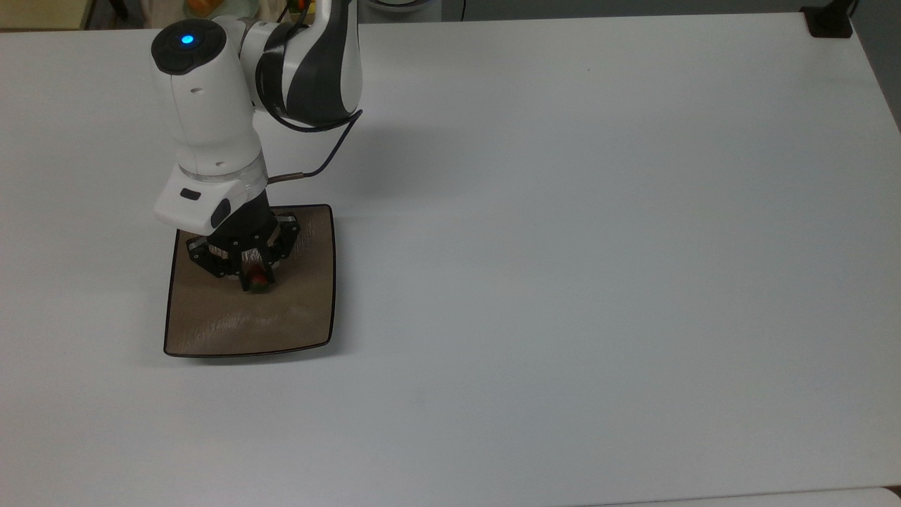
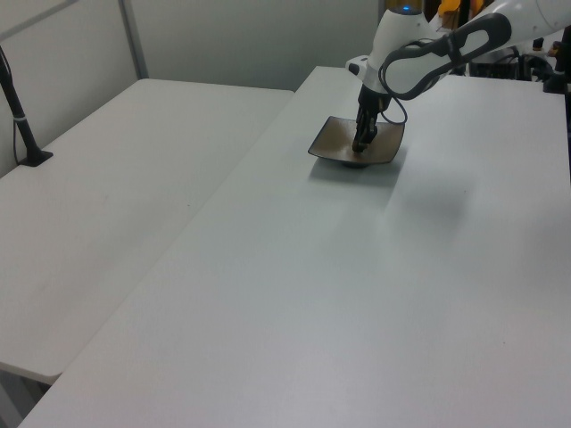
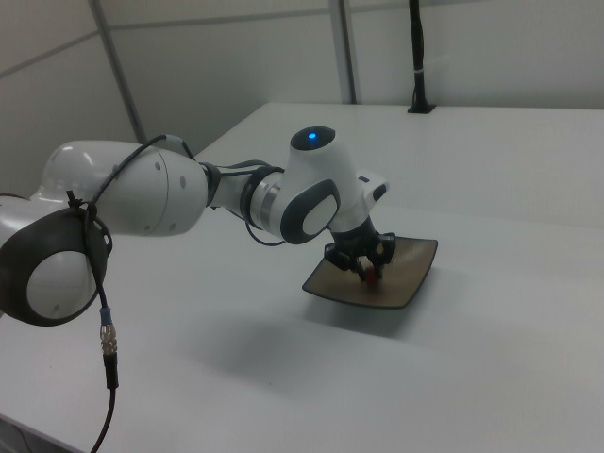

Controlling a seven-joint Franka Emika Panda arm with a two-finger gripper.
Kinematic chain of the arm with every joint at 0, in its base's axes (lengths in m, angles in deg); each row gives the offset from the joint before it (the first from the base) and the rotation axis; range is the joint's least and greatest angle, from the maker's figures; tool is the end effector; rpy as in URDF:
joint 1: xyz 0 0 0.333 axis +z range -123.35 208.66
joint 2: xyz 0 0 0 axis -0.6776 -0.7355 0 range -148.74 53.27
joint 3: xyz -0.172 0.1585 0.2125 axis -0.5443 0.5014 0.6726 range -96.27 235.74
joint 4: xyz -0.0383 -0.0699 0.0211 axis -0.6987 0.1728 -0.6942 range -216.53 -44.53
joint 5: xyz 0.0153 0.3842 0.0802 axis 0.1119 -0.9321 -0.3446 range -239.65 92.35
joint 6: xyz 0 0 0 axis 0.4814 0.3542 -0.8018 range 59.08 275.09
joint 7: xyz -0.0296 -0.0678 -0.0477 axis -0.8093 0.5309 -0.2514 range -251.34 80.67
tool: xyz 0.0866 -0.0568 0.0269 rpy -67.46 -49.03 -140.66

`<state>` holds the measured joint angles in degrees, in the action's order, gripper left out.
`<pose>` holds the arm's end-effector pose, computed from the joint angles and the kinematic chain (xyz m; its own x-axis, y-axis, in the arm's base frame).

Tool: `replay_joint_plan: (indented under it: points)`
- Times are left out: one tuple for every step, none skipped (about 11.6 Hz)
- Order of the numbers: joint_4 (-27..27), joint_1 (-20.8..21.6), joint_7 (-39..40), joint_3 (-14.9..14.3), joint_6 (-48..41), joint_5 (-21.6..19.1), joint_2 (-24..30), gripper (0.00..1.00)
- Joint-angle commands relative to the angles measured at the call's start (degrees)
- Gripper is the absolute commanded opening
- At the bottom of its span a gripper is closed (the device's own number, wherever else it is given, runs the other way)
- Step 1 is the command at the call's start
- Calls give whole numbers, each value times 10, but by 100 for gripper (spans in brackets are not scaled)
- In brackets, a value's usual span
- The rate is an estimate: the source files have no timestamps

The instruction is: Strawberries on a ceramic plate

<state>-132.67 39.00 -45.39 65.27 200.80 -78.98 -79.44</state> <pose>0.7103 -0.0928 0.3373 0.8358 0.4905 0.2468 0.4643 -0.8713 0.1593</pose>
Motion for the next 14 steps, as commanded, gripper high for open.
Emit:
replay_joint_plan:
  points:
    - [-14, 1, 10, 2, 17, -11, 7, 62]
    - [-14, 0, 10, 2, 17, -11, 8, 78]
    - [-14, 0, 10, 2, 17, -11, 8, 89]
    - [-14, 0, 9, 2, 17, -11, 8, 100]
    - [-14, -1, 9, 2, 17, -11, 9, 100]
    - [-14, -1, 8, 4, 16, -10, 9, 100]
    - [-14, -2, 7, 5, 12, -10, 15, 100]
    - [-14, -2, 6, 5, 5, -10, 34, 100]
    - [-14, -1, -4, 5, -46, -10, 70, 100]
    - [-9, -1, -30, 4, -114, -10, 105, 100]
    - [-9, -1, -61, 4, -184, -8, 148, 100]
    - [-9, -3, -95, 3, -255, -8, 189, 100]
    - [-9, -3, -128, 3, -313, -5, 228, 100]
    - [-7, 0, -153, 3, -360, -2, 261, 100]
